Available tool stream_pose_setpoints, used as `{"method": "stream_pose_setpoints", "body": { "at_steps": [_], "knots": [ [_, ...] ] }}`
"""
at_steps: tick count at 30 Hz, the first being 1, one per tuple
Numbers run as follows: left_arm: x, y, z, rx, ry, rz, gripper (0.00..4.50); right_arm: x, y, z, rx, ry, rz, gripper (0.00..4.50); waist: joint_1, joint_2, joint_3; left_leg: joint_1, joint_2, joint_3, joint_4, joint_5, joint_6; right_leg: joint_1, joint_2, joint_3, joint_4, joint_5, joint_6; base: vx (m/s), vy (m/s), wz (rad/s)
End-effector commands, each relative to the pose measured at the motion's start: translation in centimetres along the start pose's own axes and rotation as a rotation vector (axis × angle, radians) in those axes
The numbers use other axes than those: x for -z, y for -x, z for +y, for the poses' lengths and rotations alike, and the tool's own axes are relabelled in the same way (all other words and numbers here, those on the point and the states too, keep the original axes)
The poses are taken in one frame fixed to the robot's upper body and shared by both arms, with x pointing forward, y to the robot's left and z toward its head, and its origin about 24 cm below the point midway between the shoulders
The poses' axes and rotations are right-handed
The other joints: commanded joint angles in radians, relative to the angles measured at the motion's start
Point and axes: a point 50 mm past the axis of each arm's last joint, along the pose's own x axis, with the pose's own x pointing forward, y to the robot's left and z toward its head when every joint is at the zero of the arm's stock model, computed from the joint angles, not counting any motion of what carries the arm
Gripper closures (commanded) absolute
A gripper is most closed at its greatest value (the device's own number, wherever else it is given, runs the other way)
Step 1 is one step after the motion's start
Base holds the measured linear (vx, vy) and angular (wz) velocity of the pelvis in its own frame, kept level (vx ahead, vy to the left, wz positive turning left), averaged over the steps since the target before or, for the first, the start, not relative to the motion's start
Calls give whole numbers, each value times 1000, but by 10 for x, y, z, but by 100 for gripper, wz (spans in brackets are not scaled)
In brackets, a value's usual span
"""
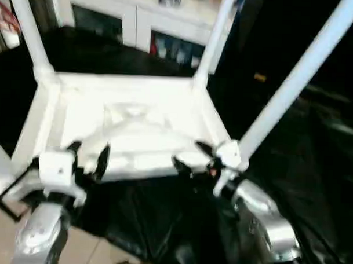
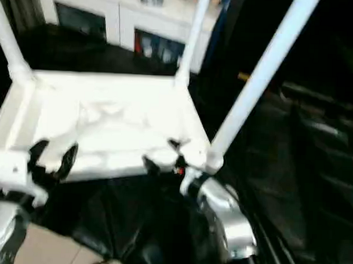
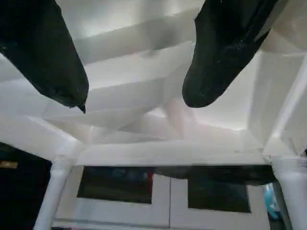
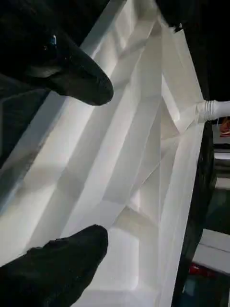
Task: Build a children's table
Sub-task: Rotate leg to tighten
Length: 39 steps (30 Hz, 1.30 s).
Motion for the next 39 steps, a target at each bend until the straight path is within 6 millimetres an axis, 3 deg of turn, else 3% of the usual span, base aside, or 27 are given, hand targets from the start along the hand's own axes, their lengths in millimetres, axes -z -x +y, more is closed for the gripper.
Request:
{"method": "stream_pose_setpoints", "body": {
  "at_steps": [1, 3, 4, 7, 9, 10, 13, 15, 16, 17, 21, 24, 30, 32, 35, 39],
  "knots": [
    [-2, 1, -3, 32, 34, -17, 51, 1, 9, -8, 38, -2, -7, 0, -4, 20, -24, 23, 84, 5, -122, -31, -41, 28, -79, 26, -78, -75, -103, -65, 3, 1],
    [-3, 1, -3, 37, 40, -21, 50, 0, 9, -9, 42, -4, -10, 0, -5, 25, -27, 35, 97, 11, -139, -201, -63, 21, -81, 24, -79, -154, -138, -72, -11, 0],
    [-3, 2, -3, 40, 41, -22, 46, 0, 9, -9, 44, -4, -11, 0, -10, 25, -24, 30, 105, 17, -151, -275, -62, 17, -77, 23, -82, -168, -155, -72, -30, -3],
    [-1, 4, 1, 62, 17, -3, 9, -3, 5, -12, 75, -2, -29, 0, -14, 29, -20, 25, 114, 30, -160, -353, -71, 7, -83, 23, -91, -263, -149, -61, -35, -7],
    [0, 5, 2, 73, 11, 7, 7, -3, 4, -13, 83, -3, -30, 0, -16, 31, -23, 23, 118, 35, -160, -353, -82, 5, -84, 18, -91, -267, -142, -25, -20, -5],
    [1, 8, 3, 157, 10, 47, 4, -6, -1, -17, 113, -16, -37, 0, -16, 30, -23, 23, 120, 40, -160, -343, -88, 1, -83, 14, -91, -261, -137, 0, 0, 0],
    [4, 13, 6, 241, 9, 95, 4, -8, -8, -23, 160, -25, -30, 0, -18, 28, -25, 25, 119, 45, -161, -340, -90, -5, -80, 15, -90, -277, -137, 0, 0, 0],
    [6, 18, 9, 299, 1, 140, 4, -11, -15, -27, 189, -29, -34, 0, -18, 28, -32, 29, 116, 52, -156, -282, -81, -8, -78, 17, -84, -214, -150, 0, 0, 0],
    [7, 21, 12, 324, -9, 166, 4, -13, -20, -30, 207, -39, -37, 0, -25, 28, -35, 19, 115, 55, -157, -227, -75, -2, -74, 14, -76, -149, -158, 0, 0, 0],
    [9, 25, 15, 347, -22, 196, 4, -15, -26, -32, 225, -51, -43, 0, -28, 32, -36, 19, 117, 58, -154, -190, -75, -3, -70, 11, -70, -91, -165, 0, 0, 0],
    [14, 36, 24, 402, -35, 281, 4, -25, -49, -36, 242, -101, -72, 0, -41, 31, -36, 21, 116, 66, -151, -189, -72, -8, -66, 11, -63, -69, -189, 0, 0, 0],
    [15, 39, 30, 397, -58, 309, 4, -27, -61, -36, 265, -142, -79, 0, -48, 29, -38, 21, 119, 74, -147, -143, -66, -8, -64, 9, -55, -3, -204, 0, 0, 0],
    [17, 43, 38, 377, -100, 346, 4, -25, -76, -37, 343, -215, -76, 0, -53, 32, -37, 29, 124, 86, -147, -153, -72, -16, -61, 8, -51, 3, -207, 0, 0, 0],
    [18, 42, 44, 344, -137, 365, 4, -21, -81, -42, 452, -237, -66, 0, -53, 28, -36, 29, 123, 89, -148, -173, -80, -17, -63, 8, -53, -31, -203, 0, 0, 0],
    [20, 40, 50, 309, -163, 377, 4, -18, -80, -52, 594, -248, -49, 0, -47, 31, -33, 37, 123, 93, -148, -219, -94, -26, -62, 10, -58, -87, -188, 0, 0, 0],
    [22, 39, 52, 291, -176, 381, 4, -17, -75, -66, 756, -280, -49, 0, -33, 30, -35, 40, 123, 95, -148, -229, -102, -31, -61, 10, -58, -89, -170, 0, 0, 0]
  ]
}}
